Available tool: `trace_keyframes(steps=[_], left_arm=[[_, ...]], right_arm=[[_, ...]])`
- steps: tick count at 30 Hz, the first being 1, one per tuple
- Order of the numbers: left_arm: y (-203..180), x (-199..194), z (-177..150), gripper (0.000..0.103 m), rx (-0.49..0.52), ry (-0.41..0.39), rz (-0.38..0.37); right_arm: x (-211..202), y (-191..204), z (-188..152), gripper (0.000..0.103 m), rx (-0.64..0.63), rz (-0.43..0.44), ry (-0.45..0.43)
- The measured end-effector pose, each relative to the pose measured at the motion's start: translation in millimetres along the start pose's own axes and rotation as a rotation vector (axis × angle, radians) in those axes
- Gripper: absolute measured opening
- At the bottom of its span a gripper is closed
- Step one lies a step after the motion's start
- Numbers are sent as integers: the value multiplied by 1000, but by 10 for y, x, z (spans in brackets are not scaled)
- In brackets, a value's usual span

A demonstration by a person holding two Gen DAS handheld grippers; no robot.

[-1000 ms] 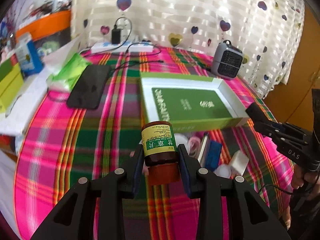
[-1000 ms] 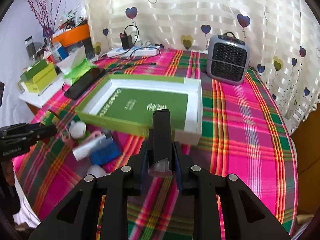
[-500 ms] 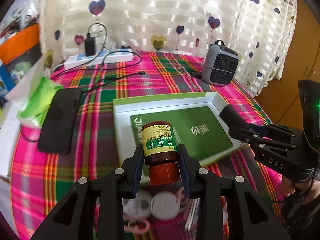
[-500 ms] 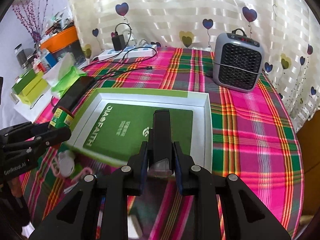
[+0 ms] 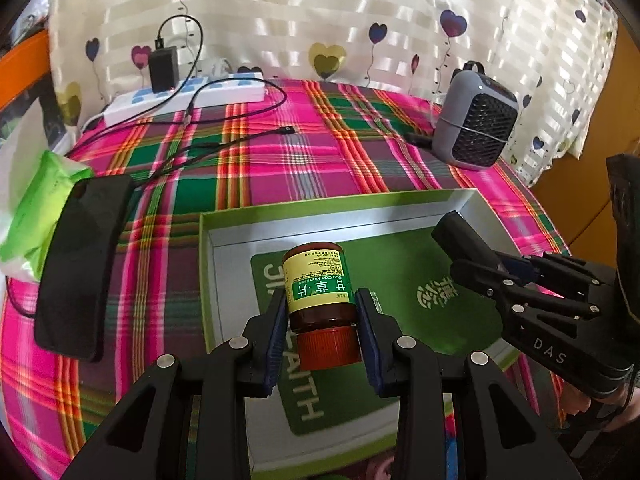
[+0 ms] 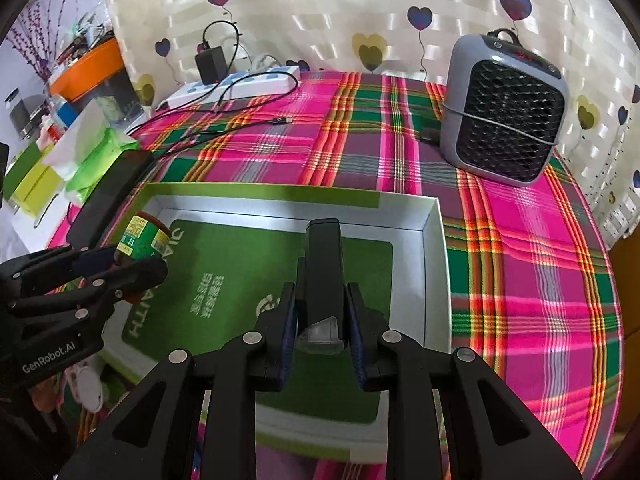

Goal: Organize rigid objects
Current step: 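Carry the bottle and flashlight over the green box and lower them inside, then open both grippers to release the bottle and flashlight in the box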

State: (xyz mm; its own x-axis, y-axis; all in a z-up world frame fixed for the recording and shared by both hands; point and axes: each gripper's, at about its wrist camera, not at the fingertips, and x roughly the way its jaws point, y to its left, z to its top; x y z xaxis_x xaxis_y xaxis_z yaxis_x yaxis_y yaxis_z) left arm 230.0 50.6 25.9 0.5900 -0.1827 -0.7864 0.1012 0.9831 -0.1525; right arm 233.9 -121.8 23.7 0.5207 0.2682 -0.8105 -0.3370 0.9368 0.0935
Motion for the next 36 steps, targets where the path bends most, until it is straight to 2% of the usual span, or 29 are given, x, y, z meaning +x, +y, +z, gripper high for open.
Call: trace_keyframes(steps=[7,27,33,36], left_arm=[[20,137,11,32,9,28,19],[-40,185,34,33,48,33,77],[-35,151,14,34,44,26,60],[-6,91,-11,35,24,12,63]], right_arm=[[127,4,38,24,-18,-23,14],[195,2,44,25,-2,-3,21],[172,-1,33,40,20,20,7],[130,23,19,52,23,16,-8]])
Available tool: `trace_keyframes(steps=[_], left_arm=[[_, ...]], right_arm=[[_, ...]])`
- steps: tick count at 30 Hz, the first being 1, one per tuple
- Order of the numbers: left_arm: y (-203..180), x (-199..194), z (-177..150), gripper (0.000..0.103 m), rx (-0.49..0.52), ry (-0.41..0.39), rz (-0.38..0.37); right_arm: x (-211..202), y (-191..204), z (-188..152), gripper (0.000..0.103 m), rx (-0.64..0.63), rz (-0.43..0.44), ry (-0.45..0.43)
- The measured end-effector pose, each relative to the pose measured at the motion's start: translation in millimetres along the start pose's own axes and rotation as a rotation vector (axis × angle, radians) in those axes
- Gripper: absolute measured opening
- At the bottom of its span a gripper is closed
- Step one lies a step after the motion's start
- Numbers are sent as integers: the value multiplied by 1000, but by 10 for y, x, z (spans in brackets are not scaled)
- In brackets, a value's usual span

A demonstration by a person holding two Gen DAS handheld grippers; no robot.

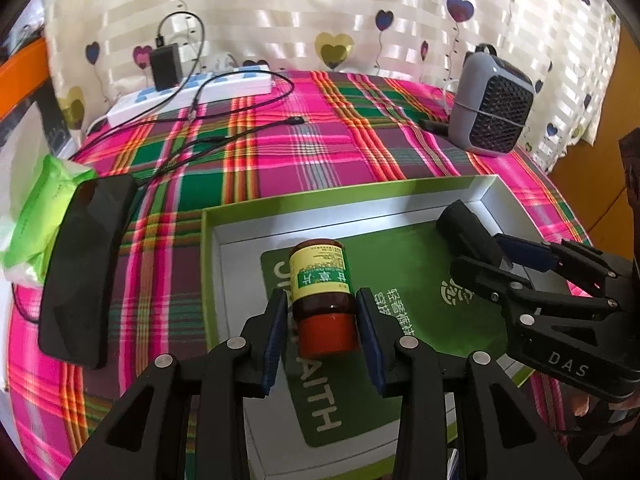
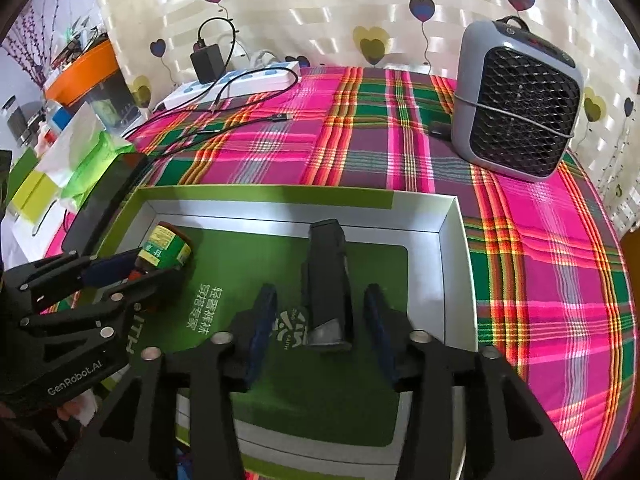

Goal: Organize rigid objects
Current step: 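Open both grippers to release the bottle and flashlight in the box, then move the left gripper to the pink clip while the right gripper approaches the white charger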

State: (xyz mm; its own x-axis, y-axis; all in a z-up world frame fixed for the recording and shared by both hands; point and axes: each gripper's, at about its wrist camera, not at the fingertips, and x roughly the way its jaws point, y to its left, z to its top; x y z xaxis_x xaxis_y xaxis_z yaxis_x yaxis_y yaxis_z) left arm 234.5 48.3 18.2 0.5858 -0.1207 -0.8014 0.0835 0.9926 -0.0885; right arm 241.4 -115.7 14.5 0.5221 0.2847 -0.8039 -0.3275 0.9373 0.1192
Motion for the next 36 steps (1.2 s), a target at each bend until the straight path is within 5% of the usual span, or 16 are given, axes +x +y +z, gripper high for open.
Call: trace_keyframes(steps=[22,36], left_arm=[[54,-834,-394,36,-42,-111,8],[243,-1218,-921,36,-111,-144,43]], right_arm=[[-699,244,-182,53,8,37,-148],[-1031,328,-663,53,38,48,-172]])
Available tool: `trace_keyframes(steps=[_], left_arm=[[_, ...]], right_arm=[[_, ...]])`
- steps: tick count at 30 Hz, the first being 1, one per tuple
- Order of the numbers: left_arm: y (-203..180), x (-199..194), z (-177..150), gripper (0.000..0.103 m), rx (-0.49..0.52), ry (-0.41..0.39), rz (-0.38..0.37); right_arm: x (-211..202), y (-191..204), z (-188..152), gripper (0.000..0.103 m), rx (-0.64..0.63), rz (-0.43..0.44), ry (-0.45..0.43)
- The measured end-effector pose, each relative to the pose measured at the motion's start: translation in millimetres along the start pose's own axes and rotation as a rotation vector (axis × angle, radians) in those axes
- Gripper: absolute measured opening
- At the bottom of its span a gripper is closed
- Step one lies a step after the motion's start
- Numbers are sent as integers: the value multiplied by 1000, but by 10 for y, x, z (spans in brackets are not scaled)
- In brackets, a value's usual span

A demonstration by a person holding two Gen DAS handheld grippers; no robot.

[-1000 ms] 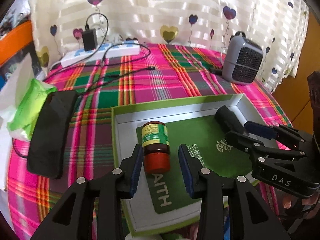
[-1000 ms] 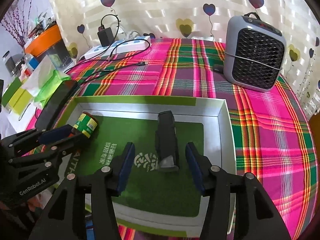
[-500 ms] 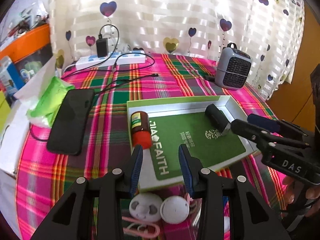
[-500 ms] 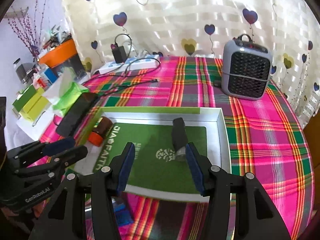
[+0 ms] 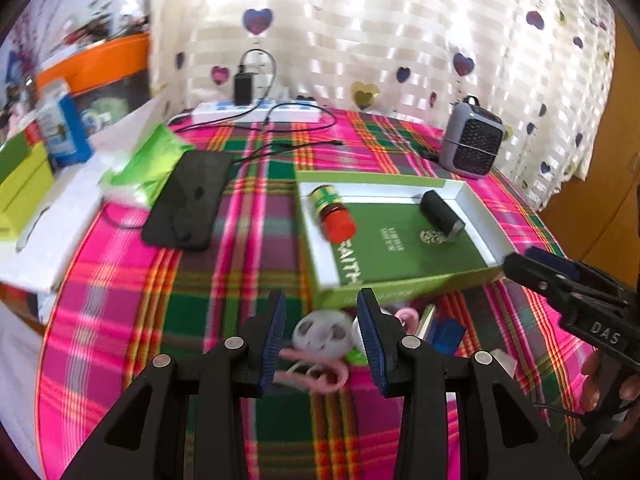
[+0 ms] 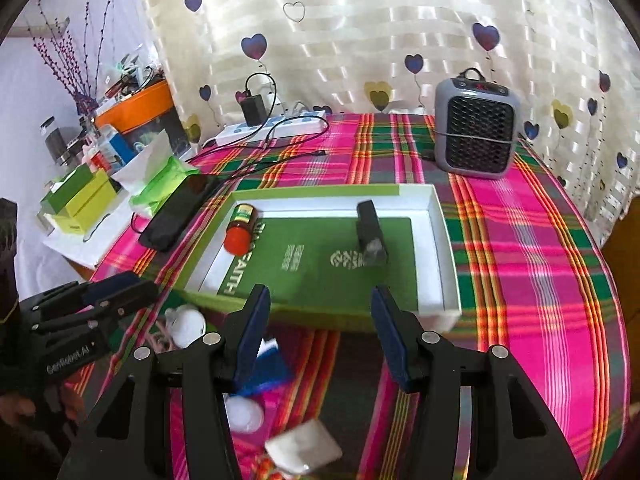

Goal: Organize rigid objects
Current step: 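Move the left gripper to the pink clip while the right gripper approaches the white charger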

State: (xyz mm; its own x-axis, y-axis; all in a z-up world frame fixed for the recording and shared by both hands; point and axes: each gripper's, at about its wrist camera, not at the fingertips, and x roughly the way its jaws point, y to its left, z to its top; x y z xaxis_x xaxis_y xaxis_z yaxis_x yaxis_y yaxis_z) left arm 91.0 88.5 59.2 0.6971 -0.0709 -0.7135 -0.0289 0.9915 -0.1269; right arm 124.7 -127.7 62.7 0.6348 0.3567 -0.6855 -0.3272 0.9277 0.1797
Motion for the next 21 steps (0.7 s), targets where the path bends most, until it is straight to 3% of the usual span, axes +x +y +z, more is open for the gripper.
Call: trace_keyframes(steps=[10,21], left_arm=[[179,-135,-360,36,-65,15,-28],[335,-111,-588,36,-93,38,-51]], right_arm=[[-186,15,-364,53,42,-7,9],[-203,91,-722,53,49,-71,54]])
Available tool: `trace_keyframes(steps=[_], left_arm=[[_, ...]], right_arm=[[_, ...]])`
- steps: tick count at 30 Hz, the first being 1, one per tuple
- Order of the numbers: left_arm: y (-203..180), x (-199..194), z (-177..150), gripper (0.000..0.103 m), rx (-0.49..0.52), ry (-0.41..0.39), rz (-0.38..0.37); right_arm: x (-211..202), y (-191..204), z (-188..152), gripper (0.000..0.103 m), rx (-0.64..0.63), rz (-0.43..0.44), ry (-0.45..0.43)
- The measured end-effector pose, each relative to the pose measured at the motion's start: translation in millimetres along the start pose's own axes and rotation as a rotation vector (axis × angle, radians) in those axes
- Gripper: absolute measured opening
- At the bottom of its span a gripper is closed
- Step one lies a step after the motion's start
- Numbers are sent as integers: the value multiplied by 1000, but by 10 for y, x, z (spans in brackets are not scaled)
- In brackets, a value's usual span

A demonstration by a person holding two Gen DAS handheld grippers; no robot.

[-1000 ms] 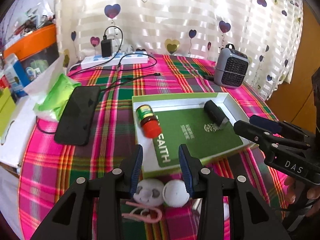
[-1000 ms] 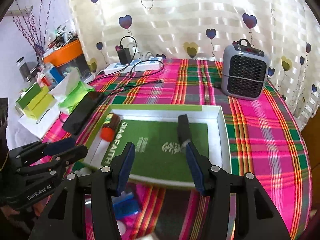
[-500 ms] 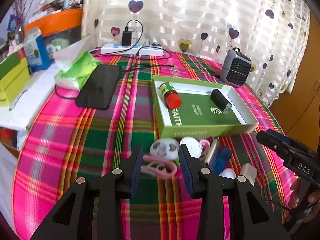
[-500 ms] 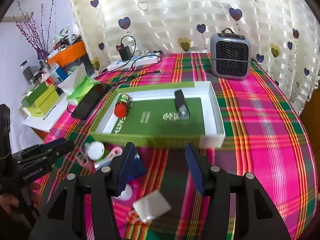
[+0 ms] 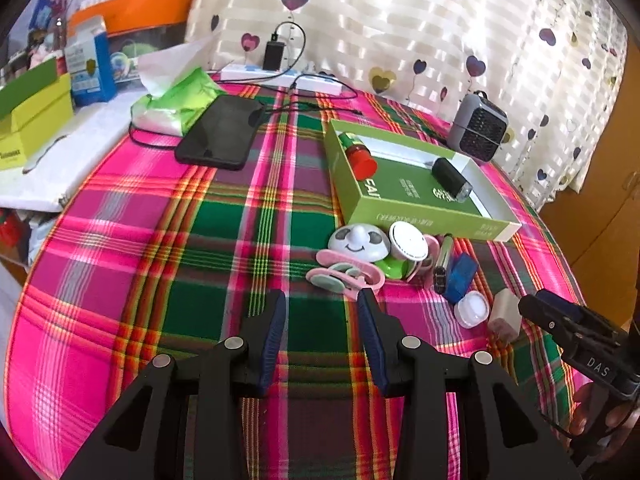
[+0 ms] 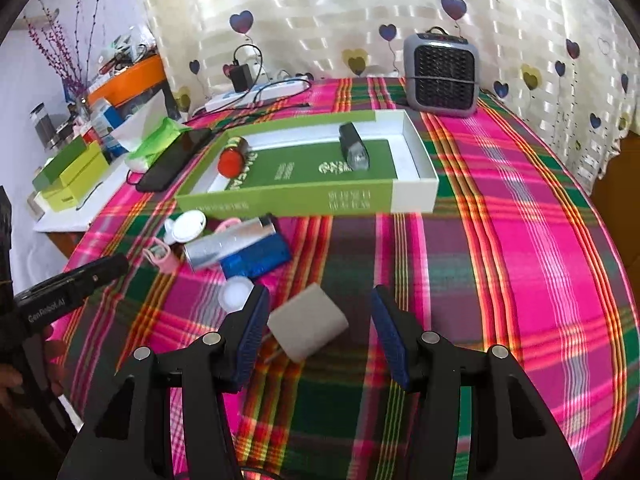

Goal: Organize rigid objects
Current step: 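Move the left gripper to the pink clip while the right gripper approaches the white charger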

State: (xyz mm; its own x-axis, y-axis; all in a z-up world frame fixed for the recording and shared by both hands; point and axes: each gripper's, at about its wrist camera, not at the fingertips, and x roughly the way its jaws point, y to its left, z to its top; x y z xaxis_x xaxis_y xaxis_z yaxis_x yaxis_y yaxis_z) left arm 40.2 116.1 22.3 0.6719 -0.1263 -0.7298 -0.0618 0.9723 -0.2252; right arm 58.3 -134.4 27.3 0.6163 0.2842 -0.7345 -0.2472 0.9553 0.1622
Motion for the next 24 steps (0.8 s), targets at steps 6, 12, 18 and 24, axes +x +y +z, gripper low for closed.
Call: trace_keyframes(steps=[6,12,18,24], left_arm=[[27,126,25,36,12,19,-15],[59,247,104,36,13,40,-82],[77,310,182,36,15,34,-142],[67,345,181,36,25,42,-175]], right_arm=[[-4,-50,-79,53,41,-40,-2],[76,-7,-102,54,54,-49,14],[127,49,-71,54,68,-39,16],[224,116,-87,54,48,-46,54]])
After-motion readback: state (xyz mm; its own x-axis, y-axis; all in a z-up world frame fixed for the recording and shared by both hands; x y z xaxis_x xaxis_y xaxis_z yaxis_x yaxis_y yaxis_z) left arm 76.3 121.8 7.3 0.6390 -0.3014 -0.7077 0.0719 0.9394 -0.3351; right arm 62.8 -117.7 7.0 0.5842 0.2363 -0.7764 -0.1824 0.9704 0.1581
